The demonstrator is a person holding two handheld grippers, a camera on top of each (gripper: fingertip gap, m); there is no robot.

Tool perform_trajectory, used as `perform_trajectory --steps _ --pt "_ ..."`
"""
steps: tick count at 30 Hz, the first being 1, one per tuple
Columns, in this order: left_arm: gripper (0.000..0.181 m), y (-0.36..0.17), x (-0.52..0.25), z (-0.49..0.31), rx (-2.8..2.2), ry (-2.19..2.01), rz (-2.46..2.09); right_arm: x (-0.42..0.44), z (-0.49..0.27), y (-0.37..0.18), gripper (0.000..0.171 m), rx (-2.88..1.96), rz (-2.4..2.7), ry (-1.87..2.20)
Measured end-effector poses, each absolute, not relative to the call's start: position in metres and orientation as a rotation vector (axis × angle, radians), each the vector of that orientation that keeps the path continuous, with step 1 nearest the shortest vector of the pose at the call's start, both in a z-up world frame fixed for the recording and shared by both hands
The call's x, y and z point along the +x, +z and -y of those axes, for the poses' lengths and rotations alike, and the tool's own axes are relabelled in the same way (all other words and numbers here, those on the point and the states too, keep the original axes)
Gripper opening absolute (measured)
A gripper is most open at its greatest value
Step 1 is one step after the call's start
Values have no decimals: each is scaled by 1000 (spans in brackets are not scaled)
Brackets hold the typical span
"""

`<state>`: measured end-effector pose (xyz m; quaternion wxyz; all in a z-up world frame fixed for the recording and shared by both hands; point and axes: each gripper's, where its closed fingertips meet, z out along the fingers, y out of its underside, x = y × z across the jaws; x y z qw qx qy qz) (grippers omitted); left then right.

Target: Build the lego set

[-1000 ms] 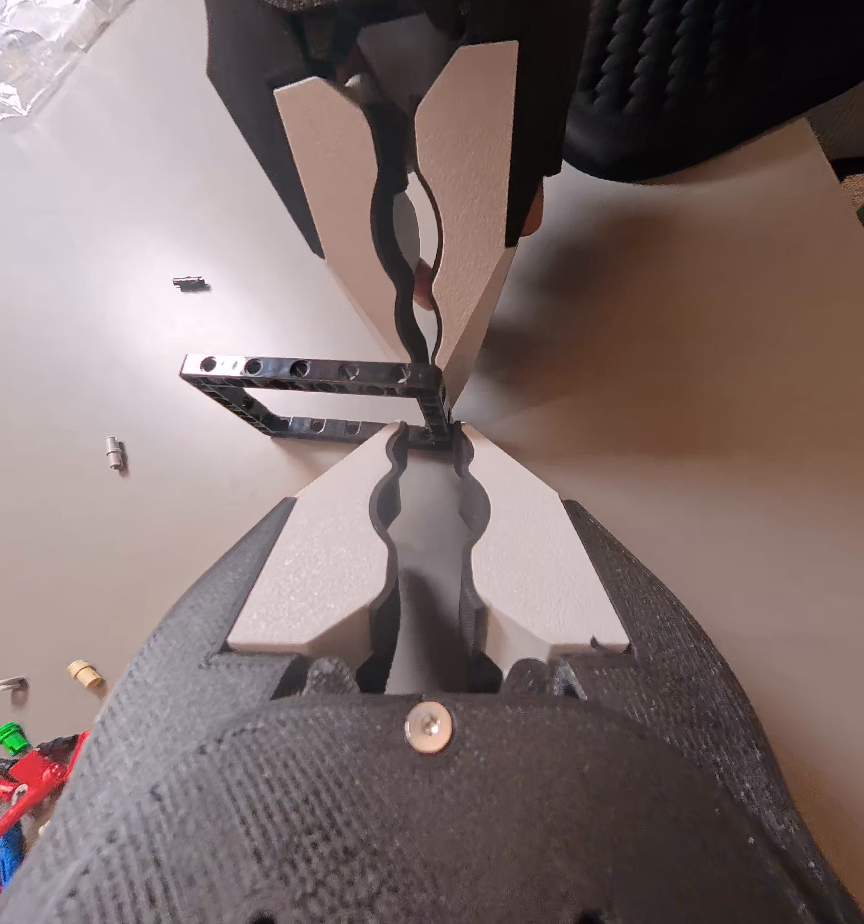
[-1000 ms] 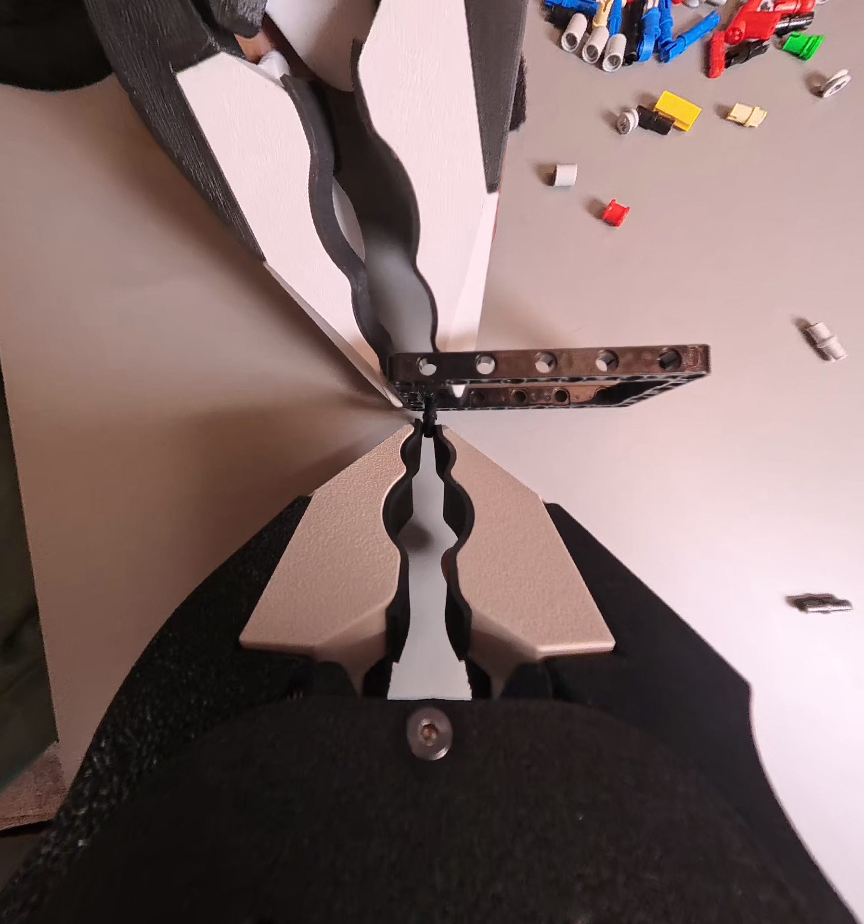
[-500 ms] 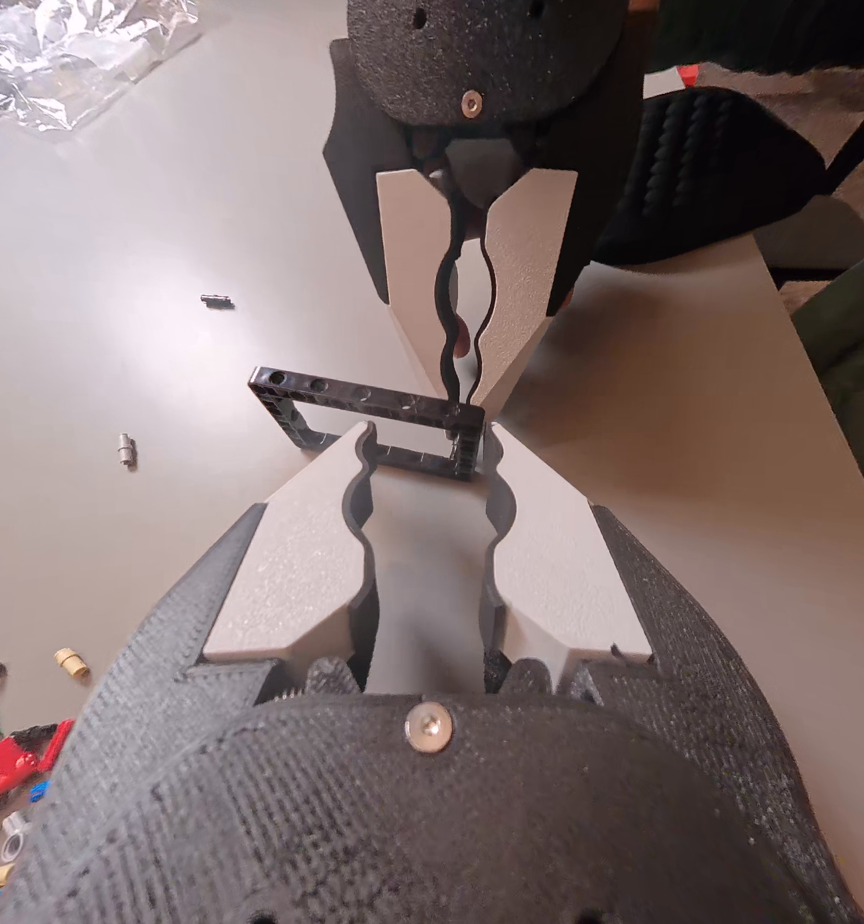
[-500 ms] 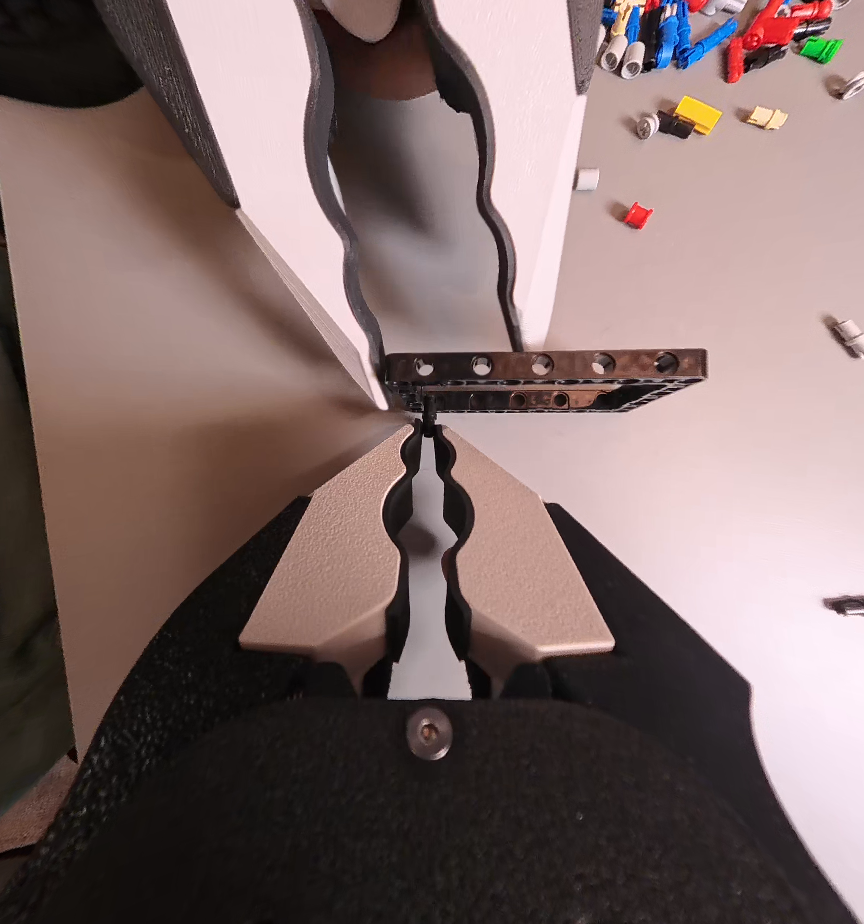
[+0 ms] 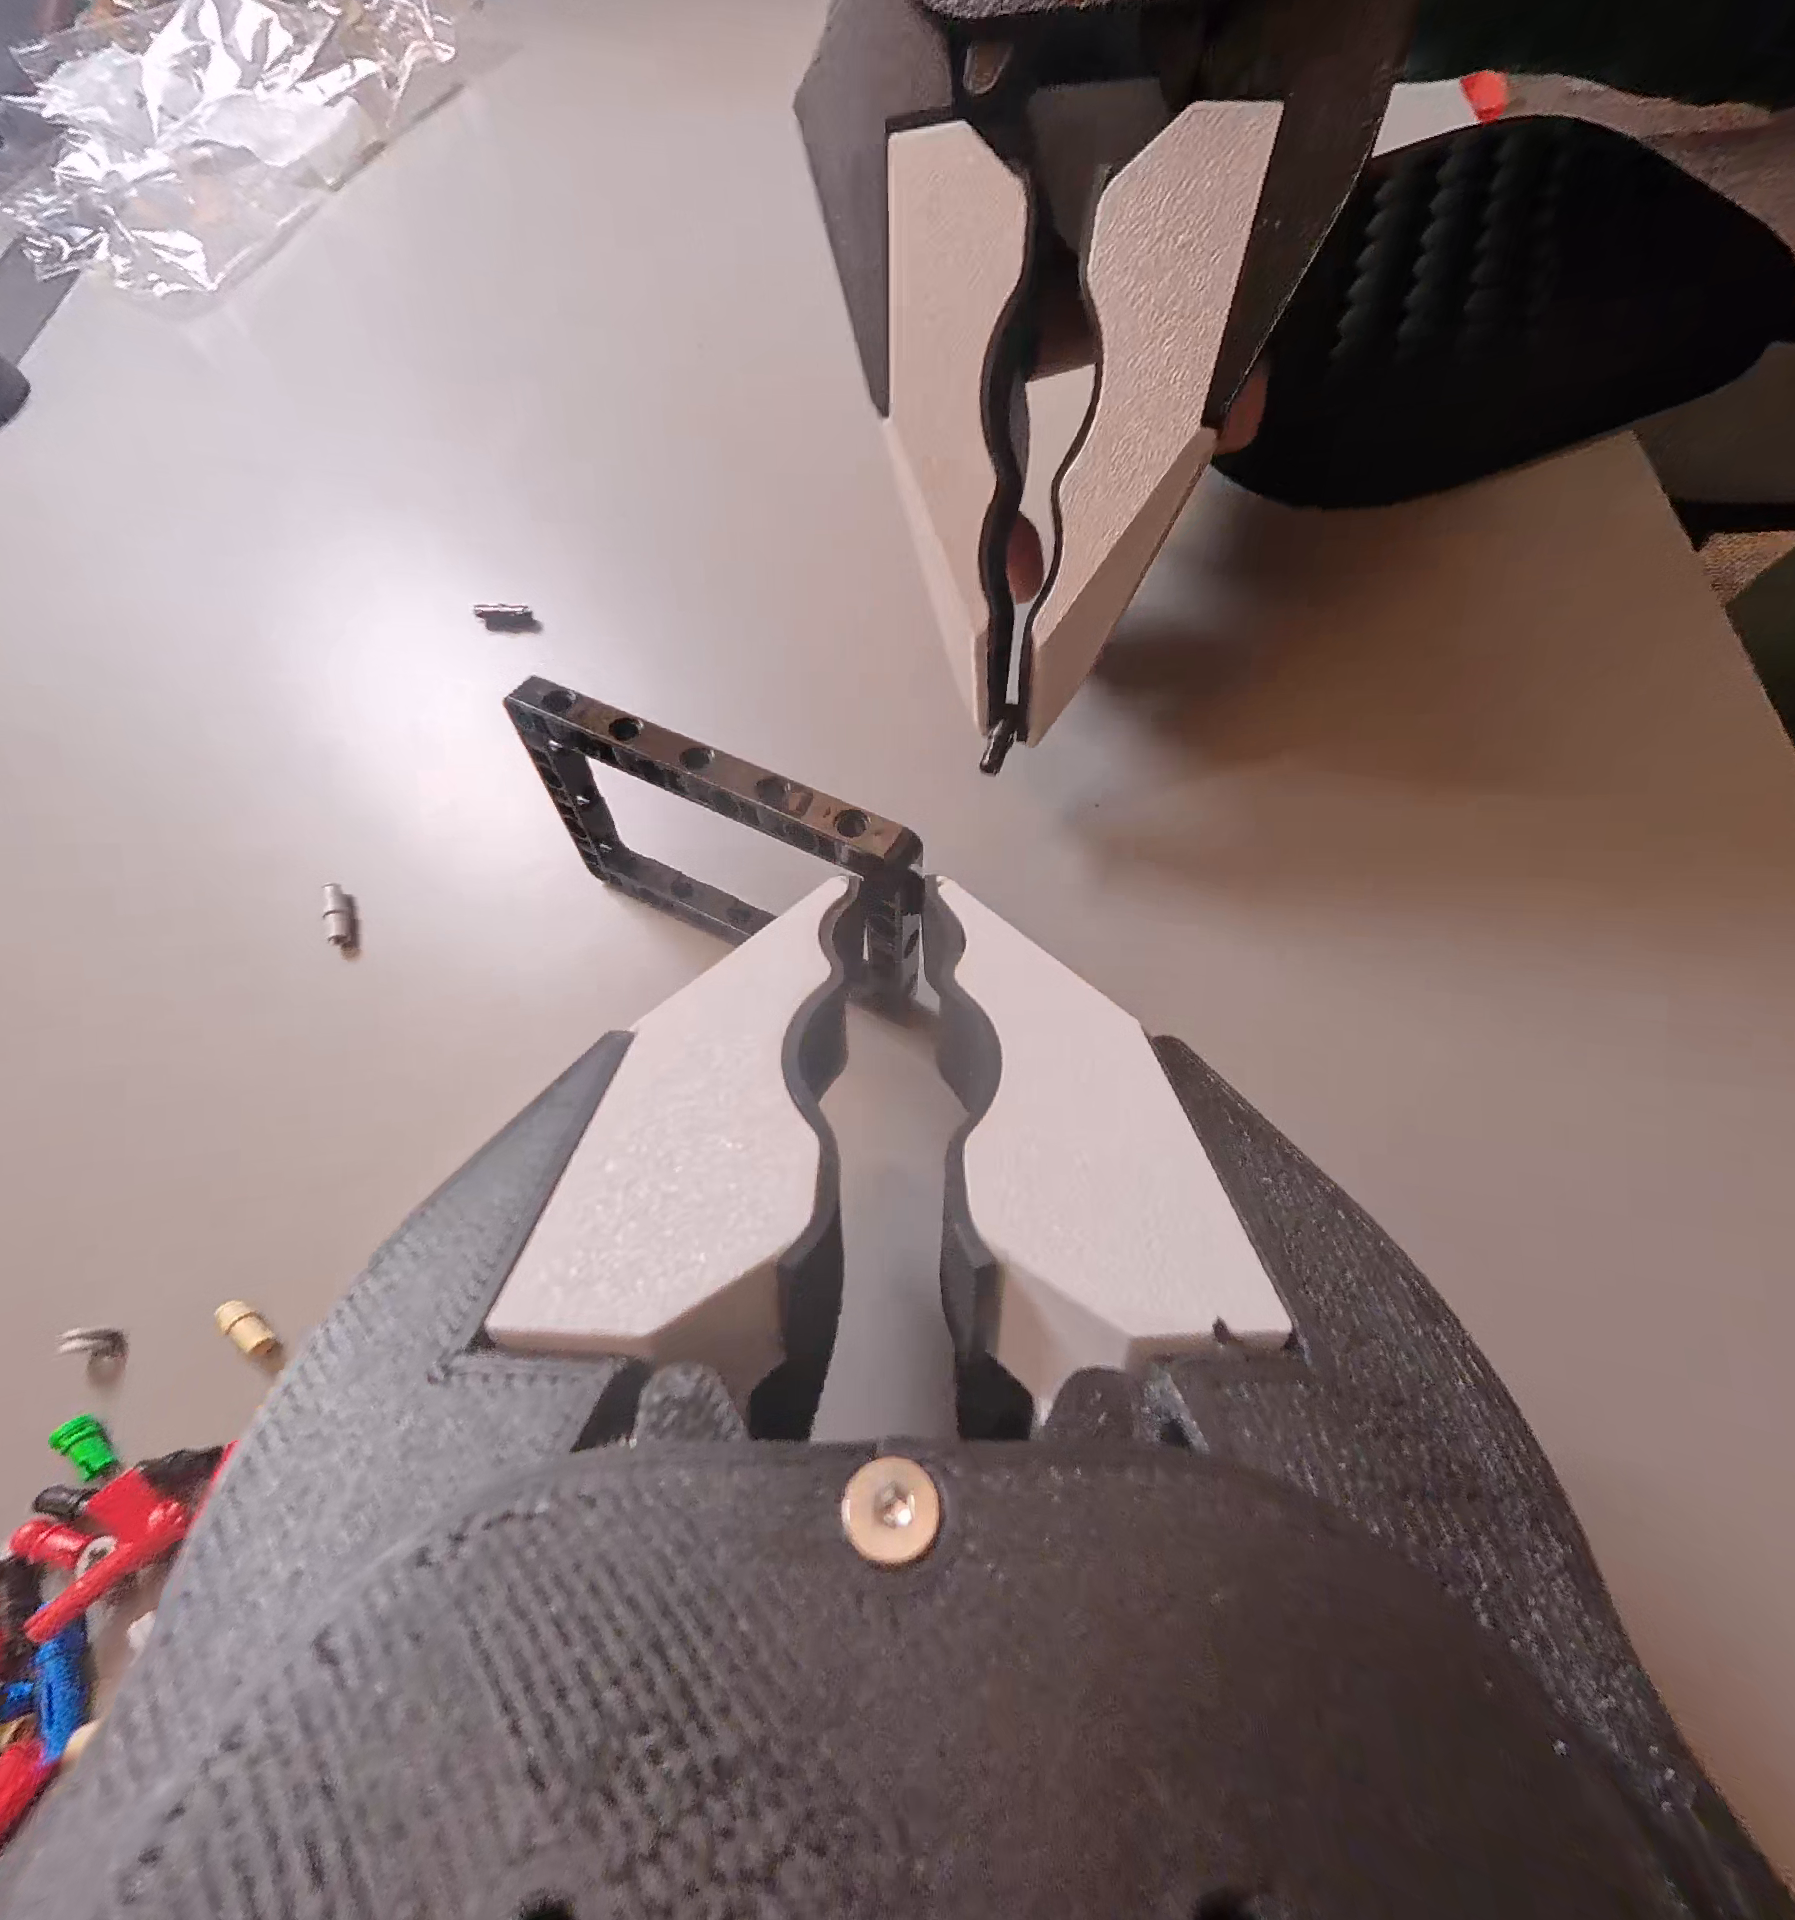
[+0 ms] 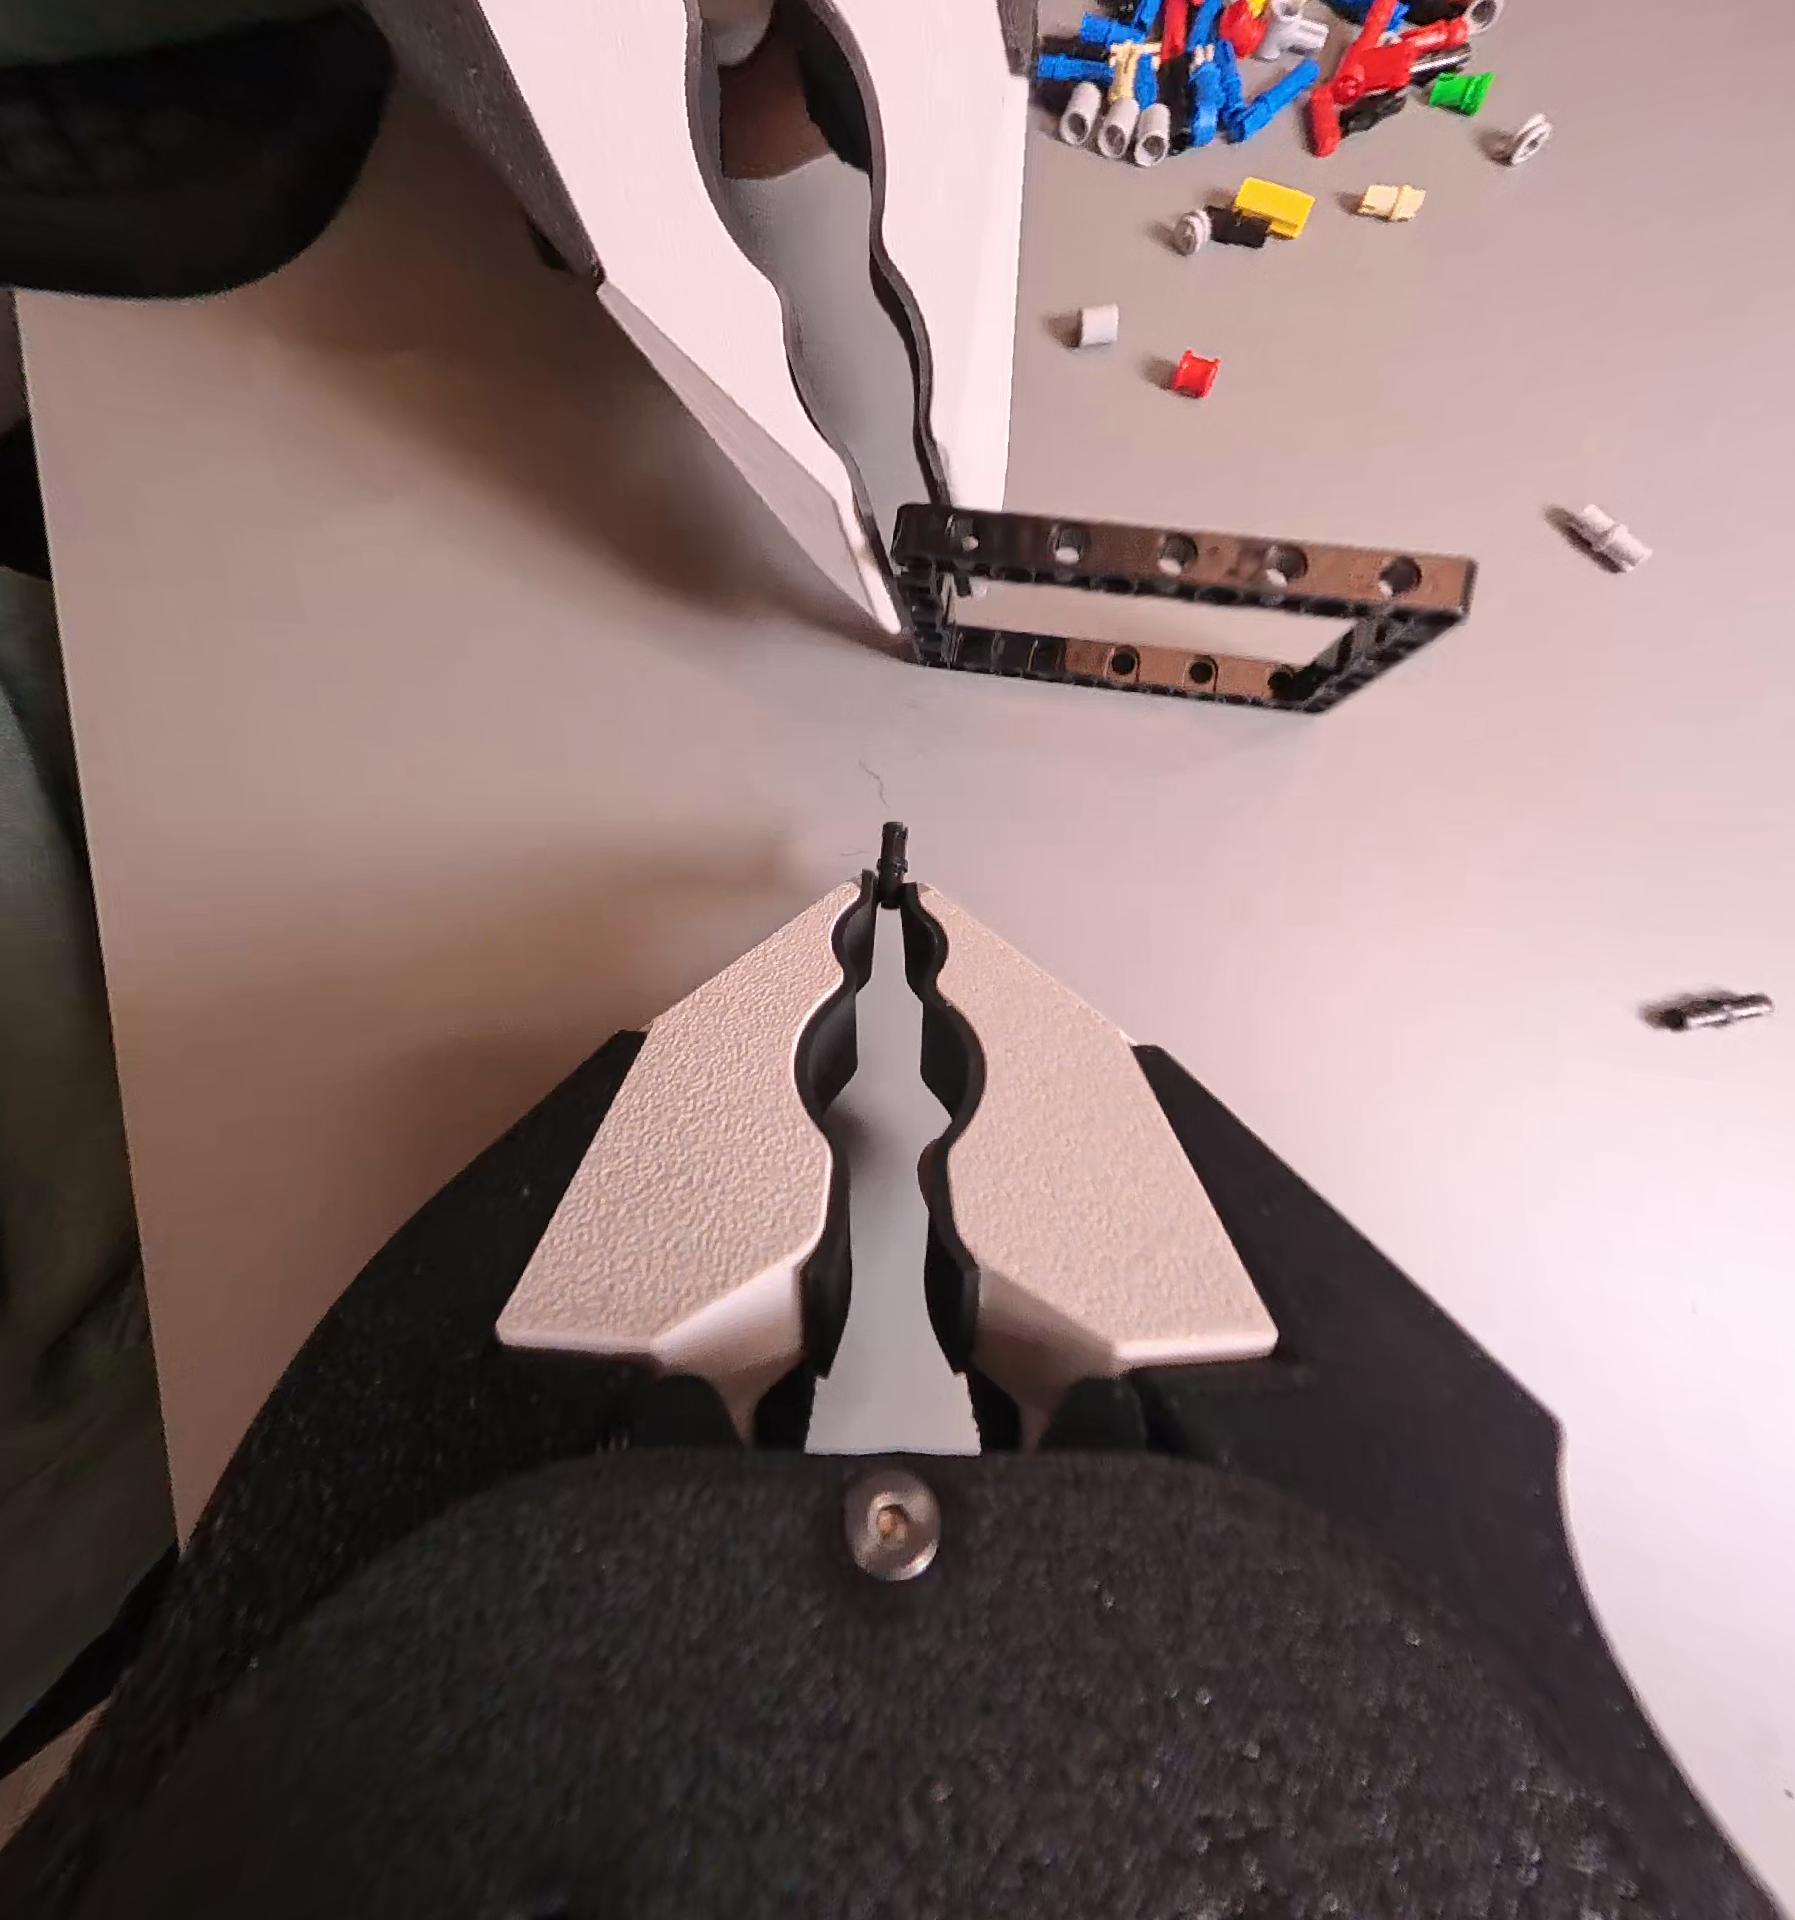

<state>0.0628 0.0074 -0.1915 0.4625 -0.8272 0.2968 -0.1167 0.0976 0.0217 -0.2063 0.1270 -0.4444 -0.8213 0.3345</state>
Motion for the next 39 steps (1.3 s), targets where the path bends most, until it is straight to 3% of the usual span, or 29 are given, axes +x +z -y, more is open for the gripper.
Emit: perform_trajectory --steps 17,27,29,31,35,39 --pt "8 -191 84 5 -1936 -582 -906 100 -24 -203 2 -1226 2389 914" --pt "50 -189 77 -3 -2110 -366 -639 98 -31 -206 2 -1266 2356 901" --pt "44 -188 83 -9 -2118 -305 -625 98 -33 -206 2 -1272 2352 903" --pt "24 -192 81 -14 -2128 -217 -639 99 -34 -206 2 -1276 2351 894" --pt "5 -196 74 -19 -2102 -185 -719 103 -35 -207 2 -1278 2360 883" --pt "5 -196 66 -30 -2108 -214 -709 103 -36 -206 2 -1278 2359 866"
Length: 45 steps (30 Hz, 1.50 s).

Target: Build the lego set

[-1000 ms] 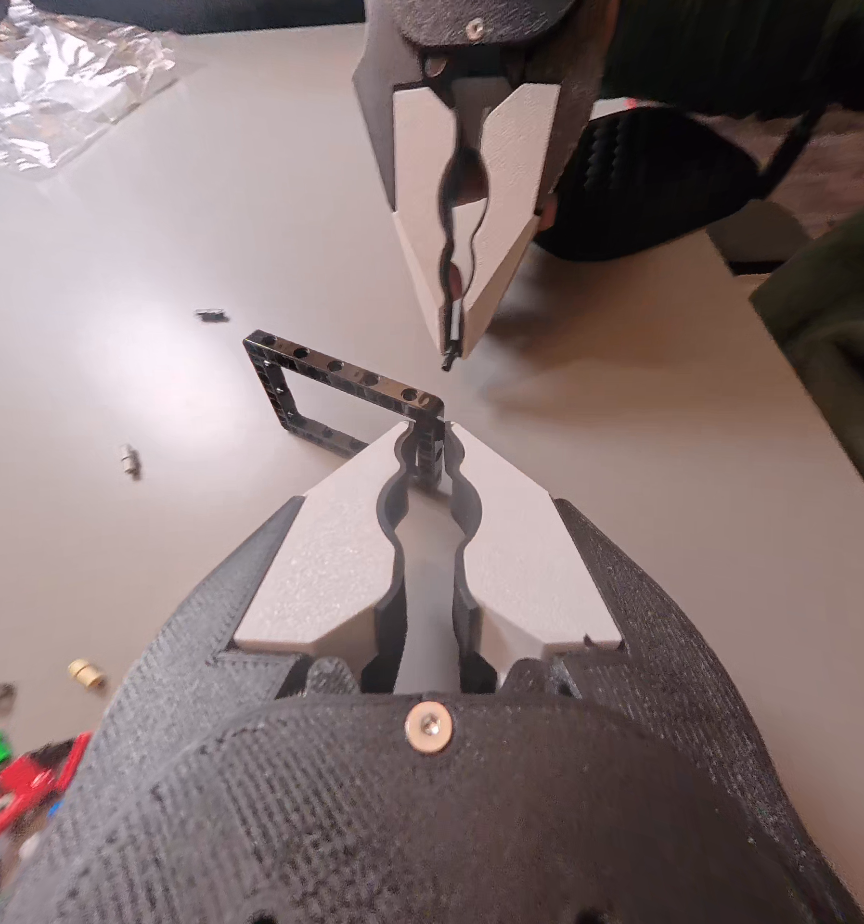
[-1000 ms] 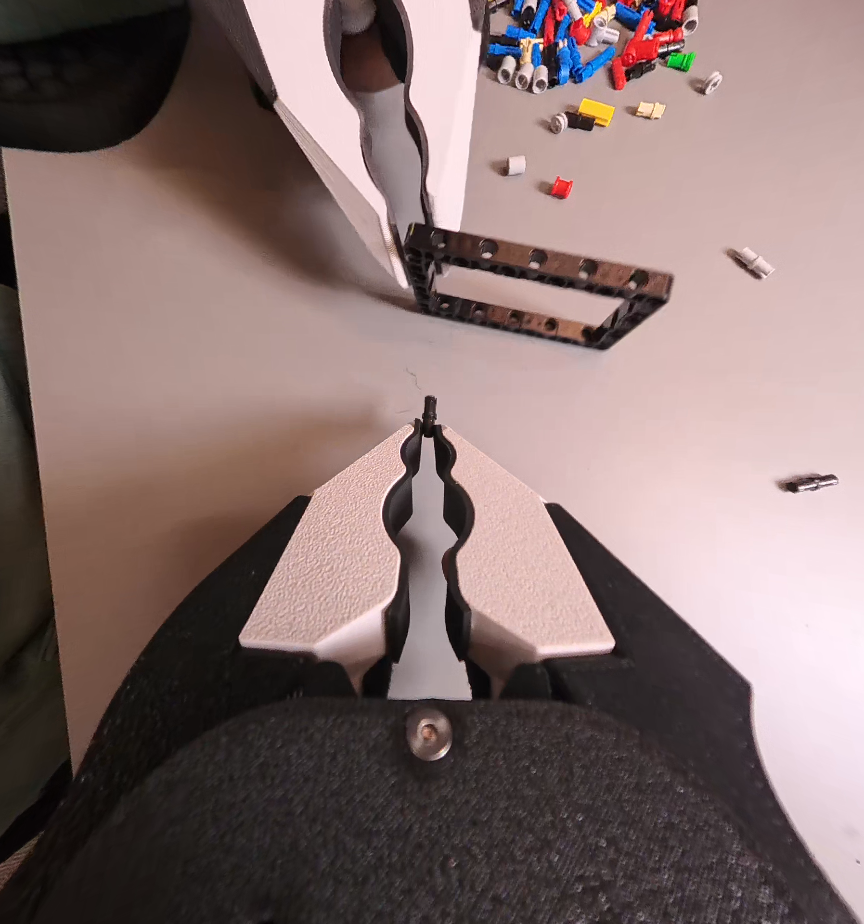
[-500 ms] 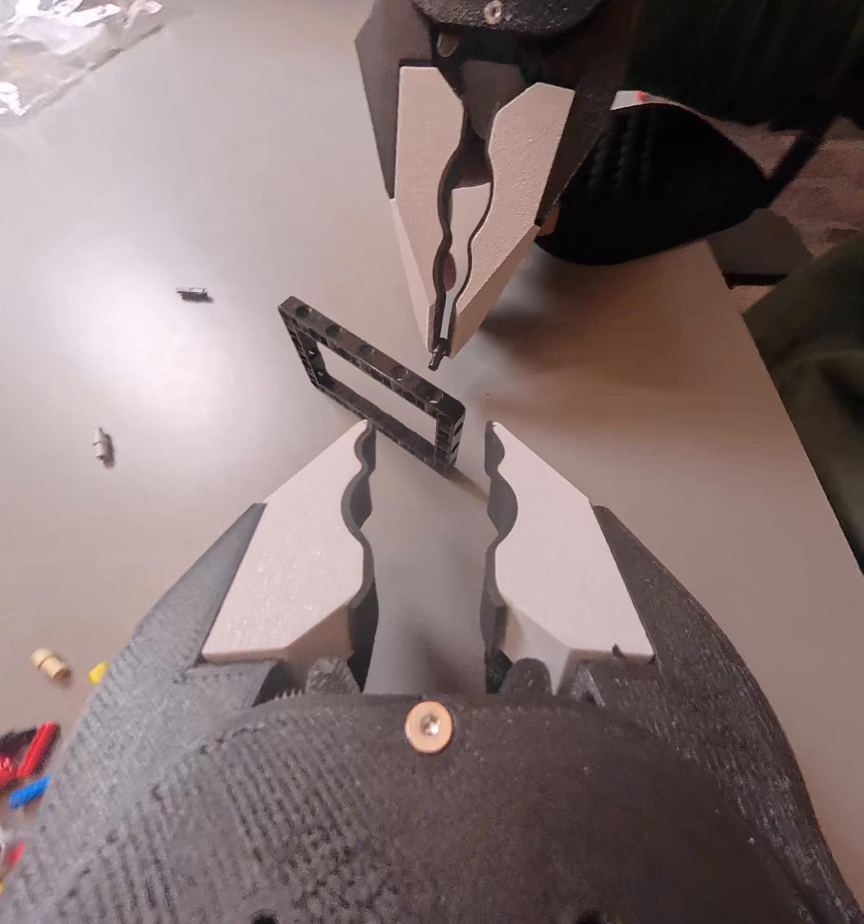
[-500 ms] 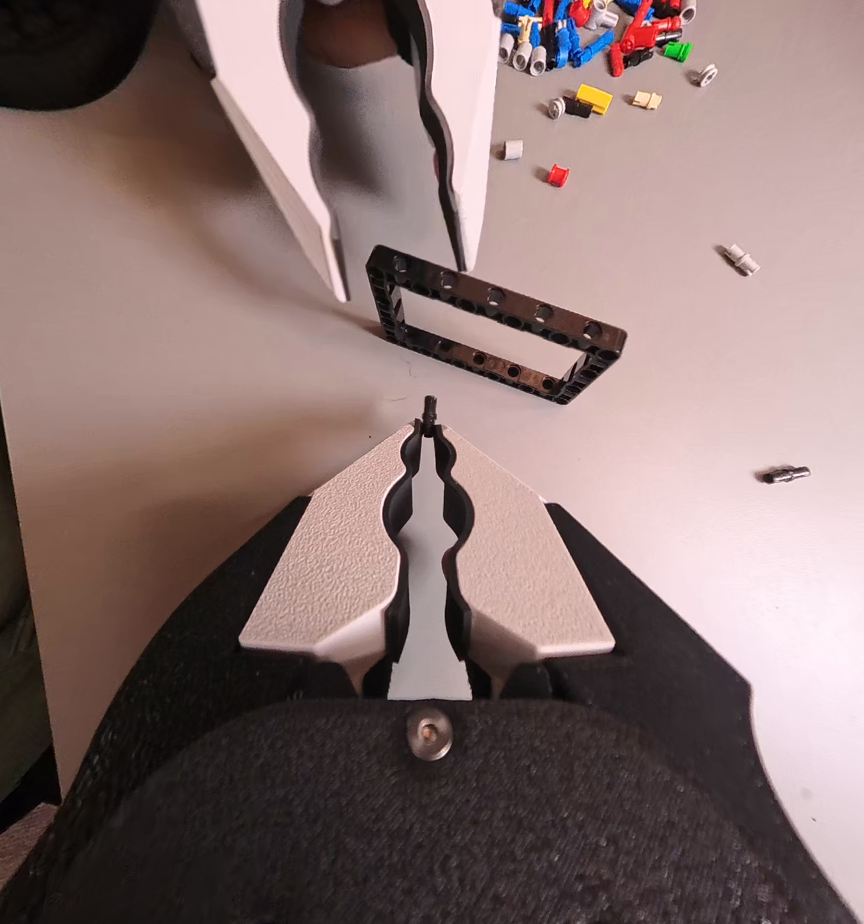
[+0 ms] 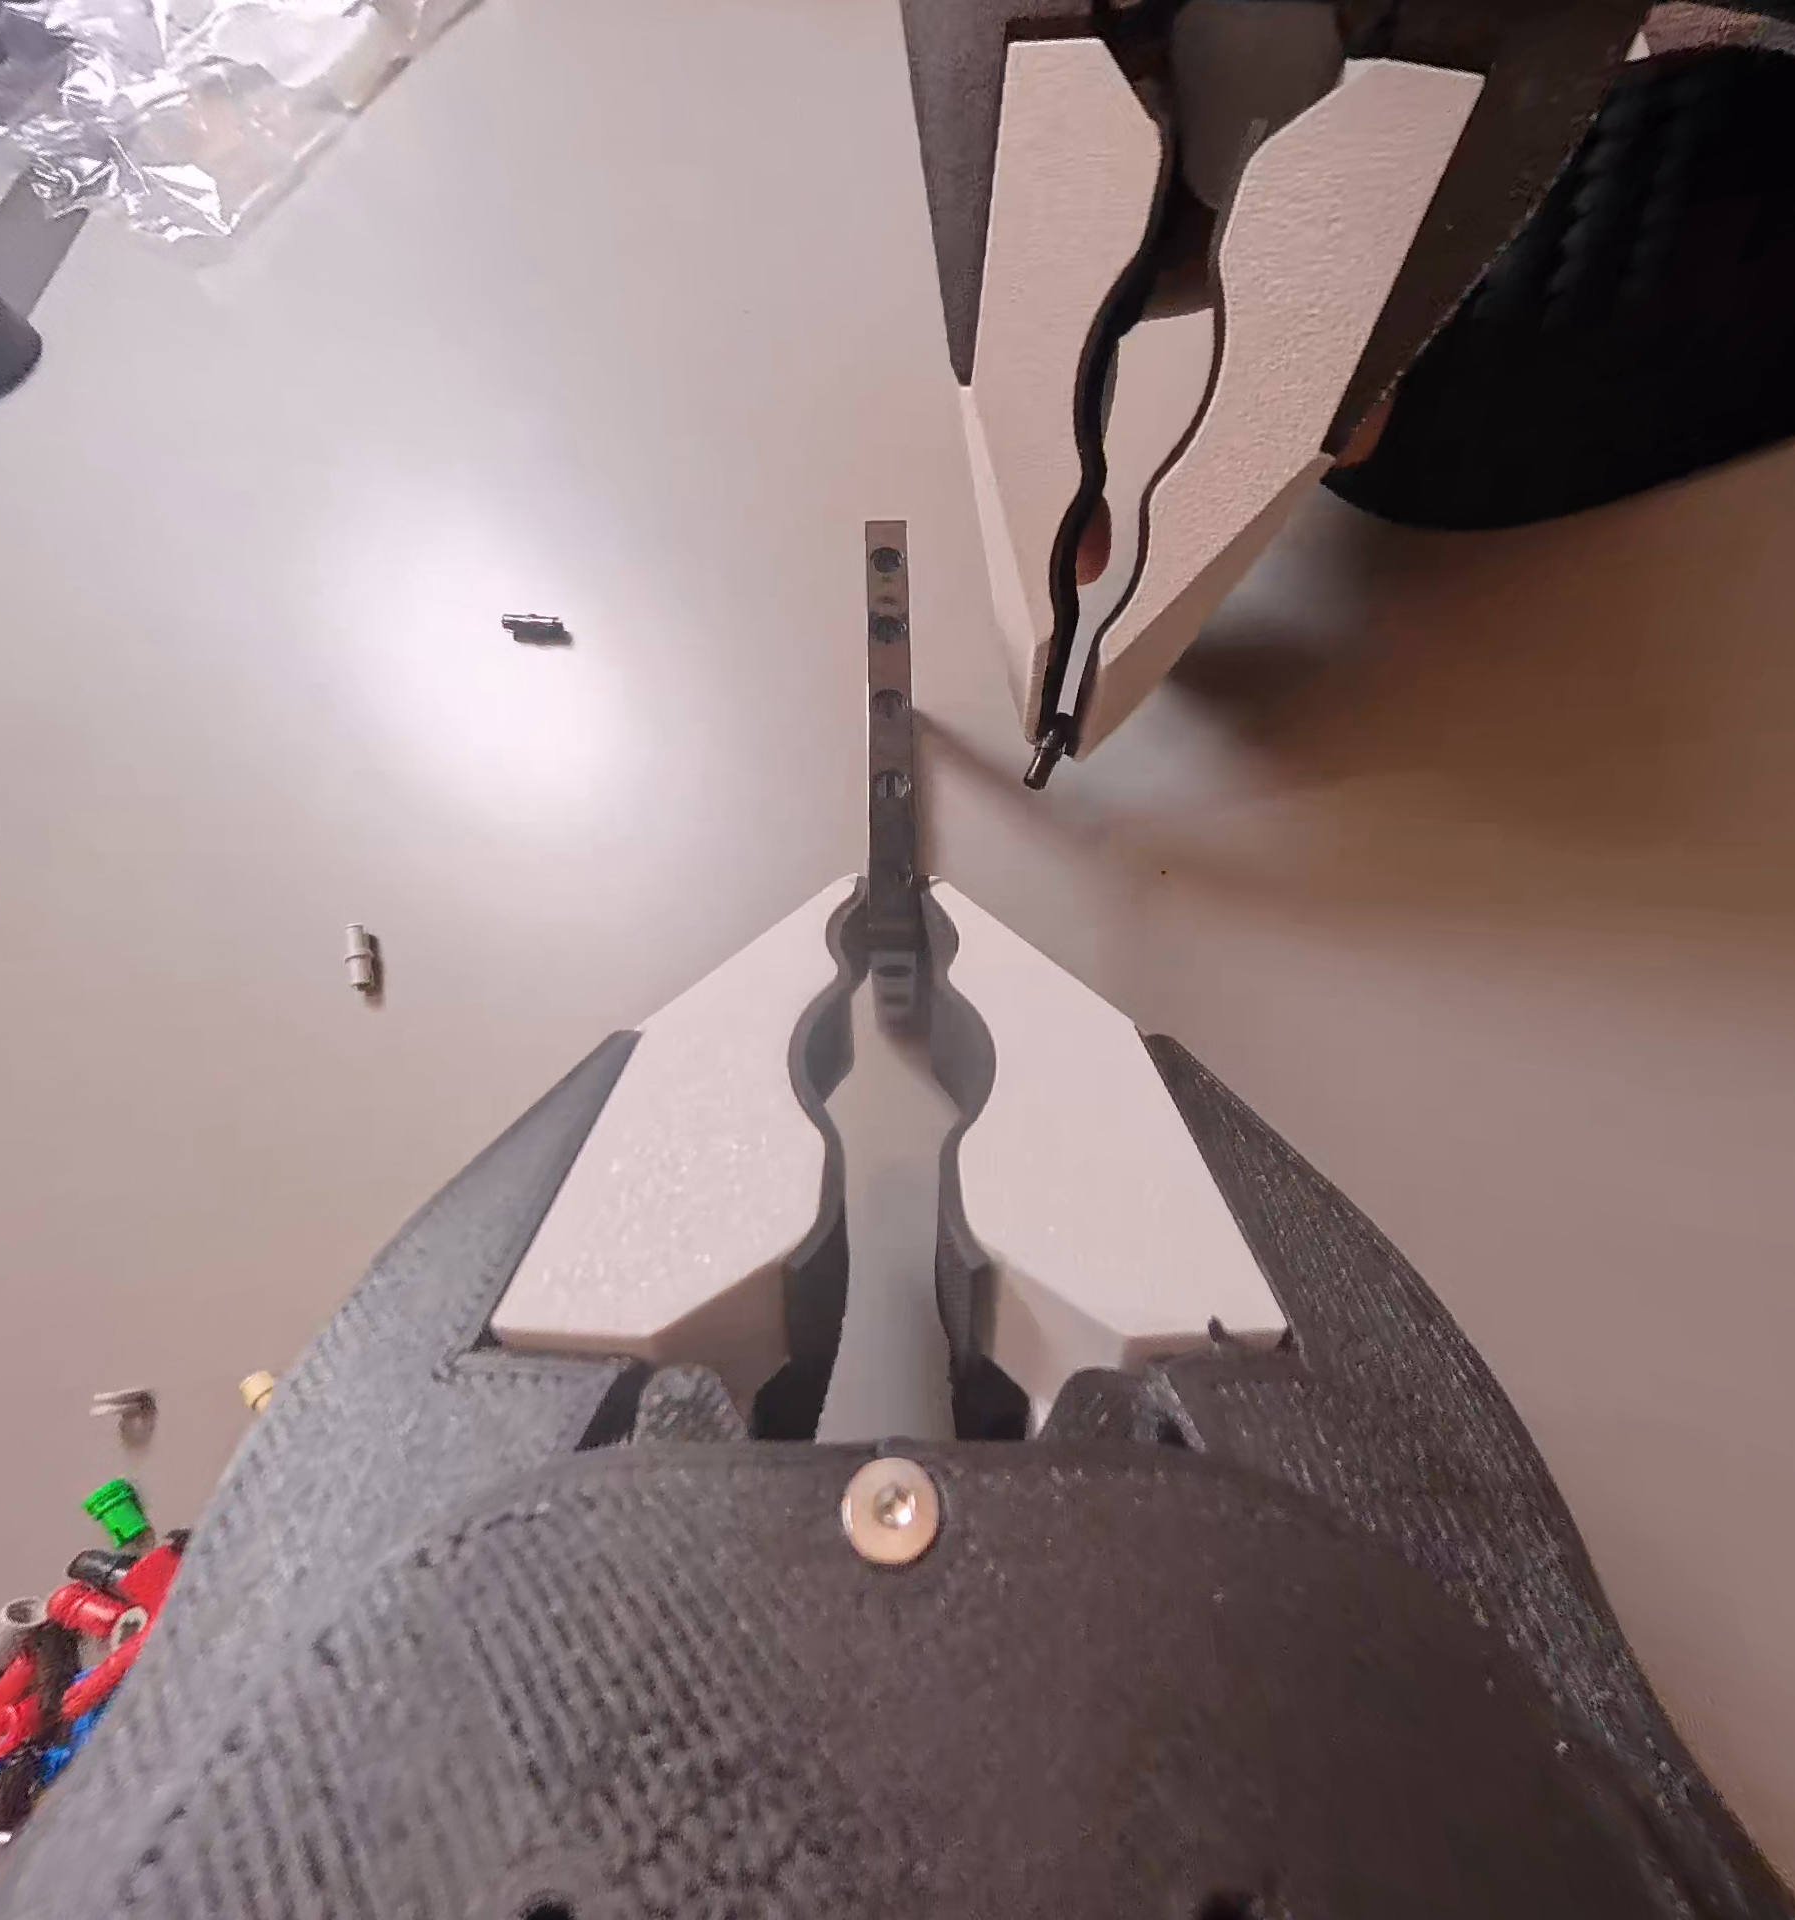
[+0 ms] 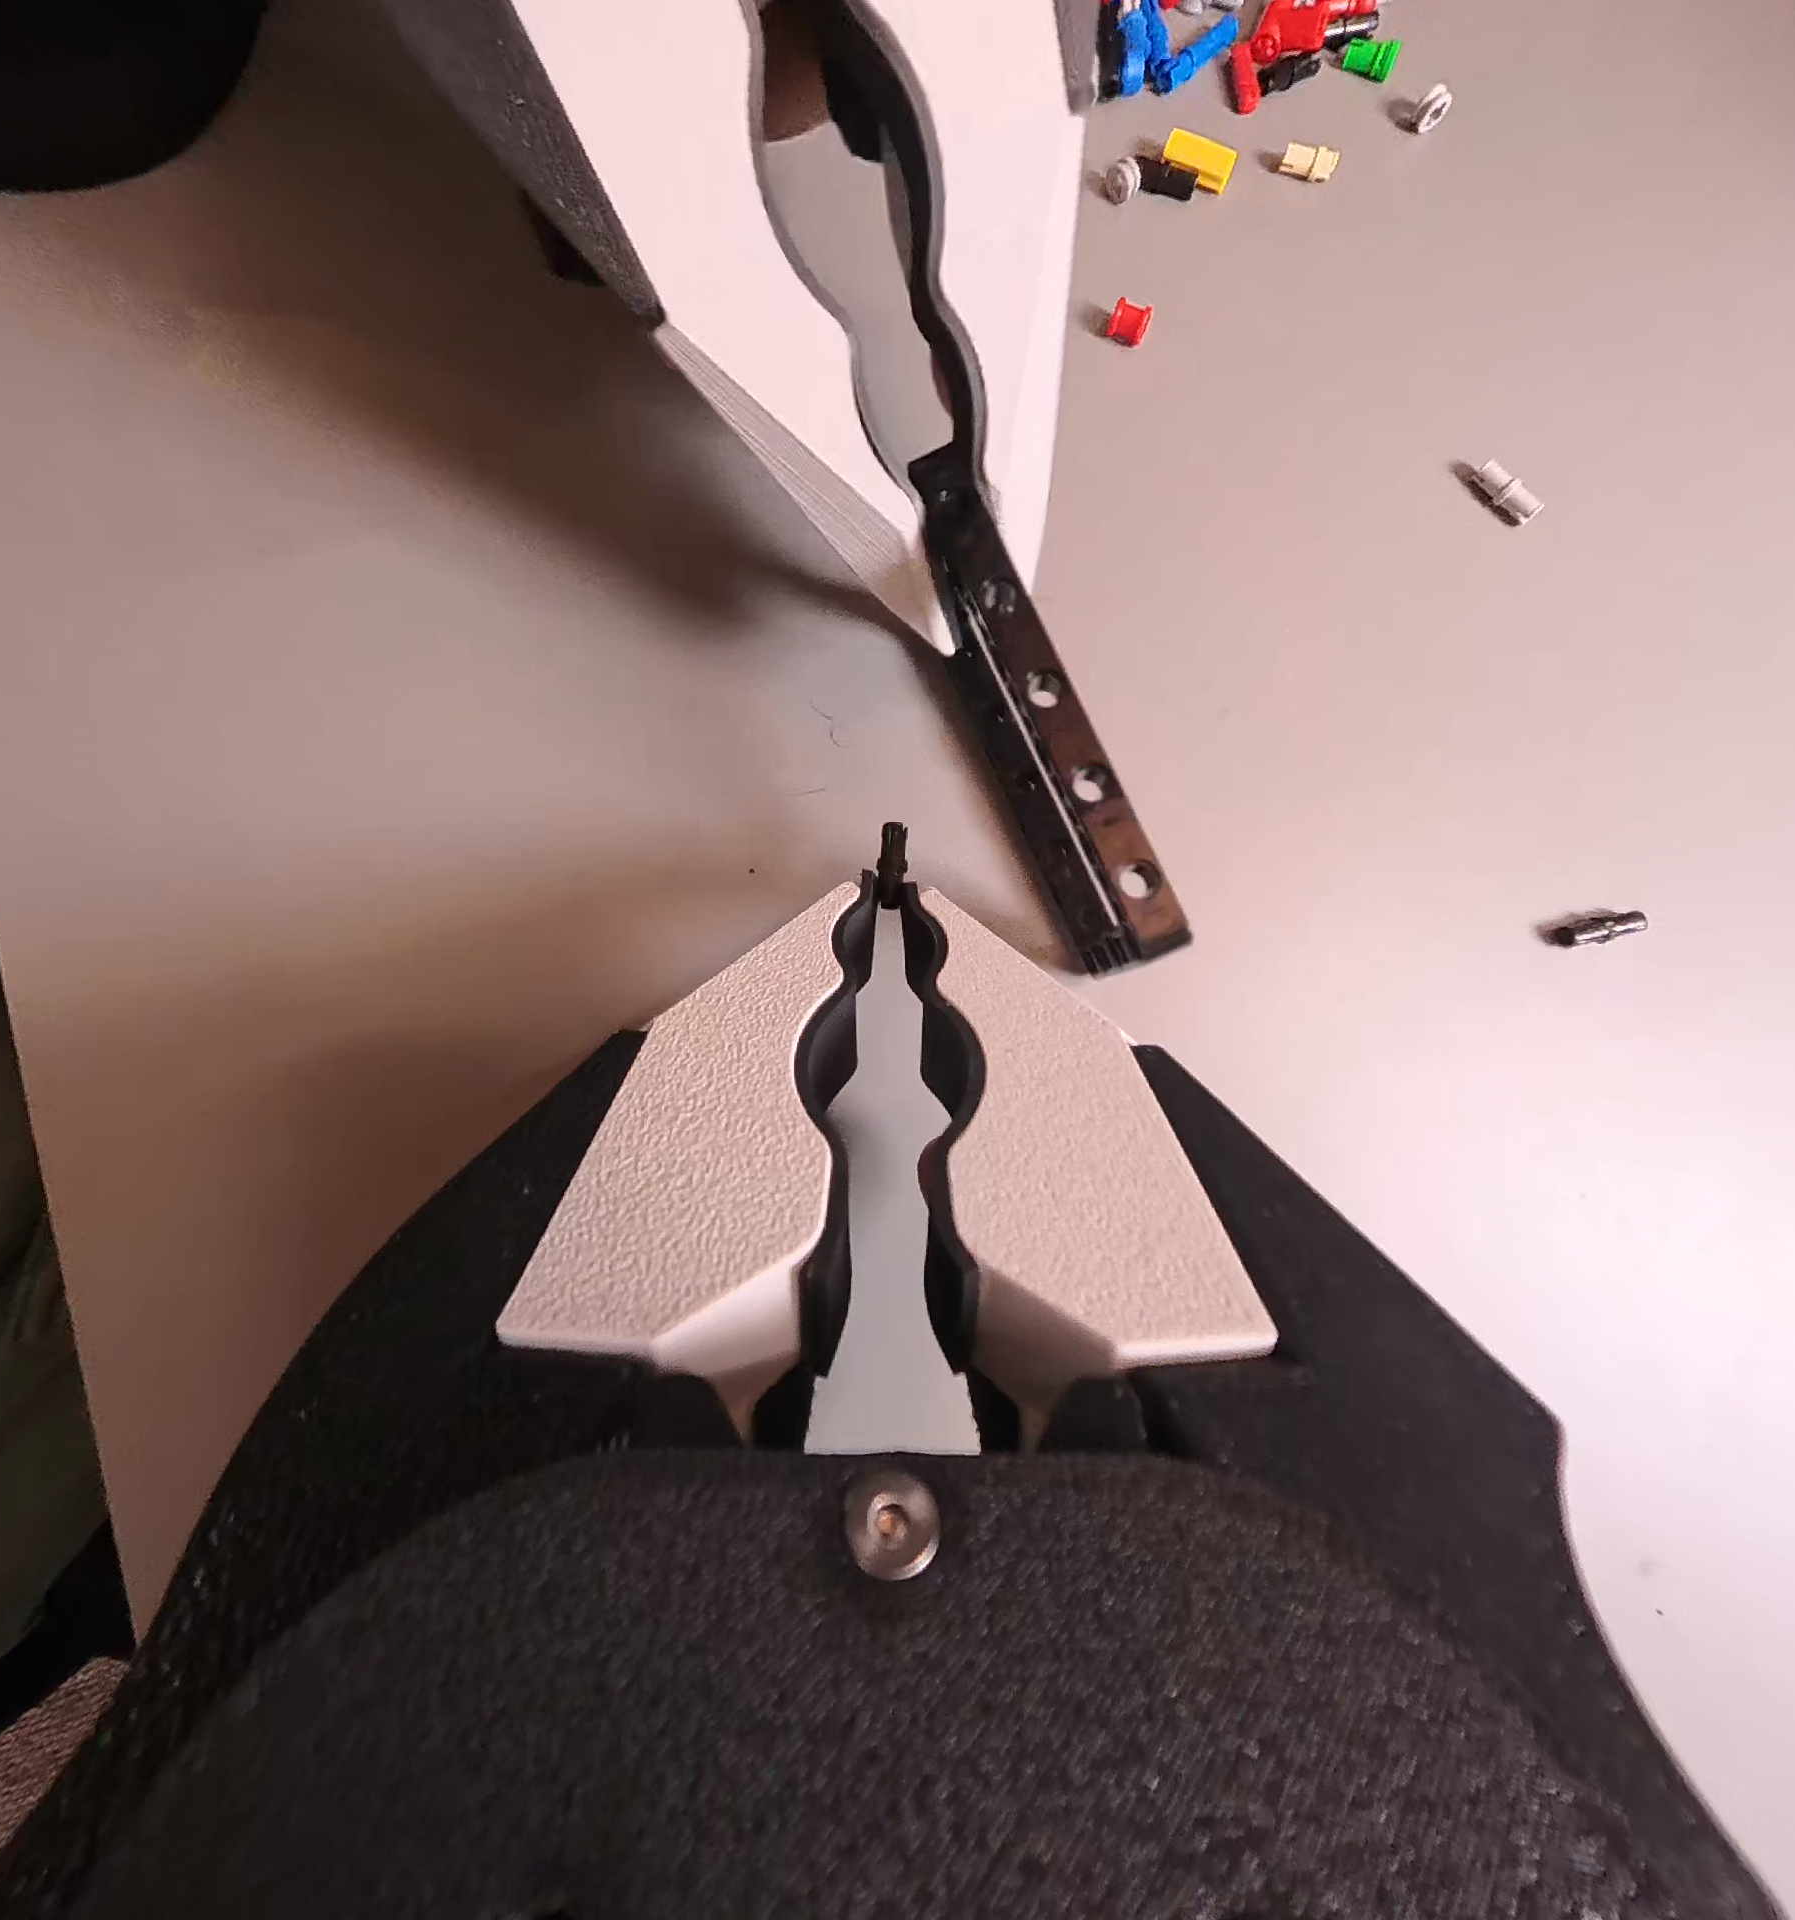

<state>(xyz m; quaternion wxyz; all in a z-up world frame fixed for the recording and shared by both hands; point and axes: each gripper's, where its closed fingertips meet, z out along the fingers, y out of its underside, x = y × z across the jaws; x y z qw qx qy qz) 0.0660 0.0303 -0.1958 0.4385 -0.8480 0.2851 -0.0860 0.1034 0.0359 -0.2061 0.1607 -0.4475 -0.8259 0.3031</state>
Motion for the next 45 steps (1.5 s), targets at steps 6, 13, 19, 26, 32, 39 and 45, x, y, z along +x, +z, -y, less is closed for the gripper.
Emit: perform_trajectory --steps 6,13,19,26,32,39,45 --pt "11 -199 64 -32 -2111 -196 -698 100 -39 -207 2 -1284 2354 827" --pt "11 -205 60 -28 -2133 -184 -684 92 -53 -214 2 -1327 2353 787" --pt "6 -206 57 -34 -2142 -117 -646 88 -61 -216 2 -1345 2341 767" --pt "5 -205 42 -42 -2176 -63 -502 76 -64 -209 2 -1358 2312 797" --pt "7 -205 40 -43 -2173 -79 -461 79 -53 -199 2 -1314 2310 807" --pt "24 -197 41 -38 -2139 -89 -480 88 -55 -200 2 -1329 2315 799" --pt "36 -169 44 -25 -2049 -165 -532 98 -57 -198 2 -1337 2303 820"
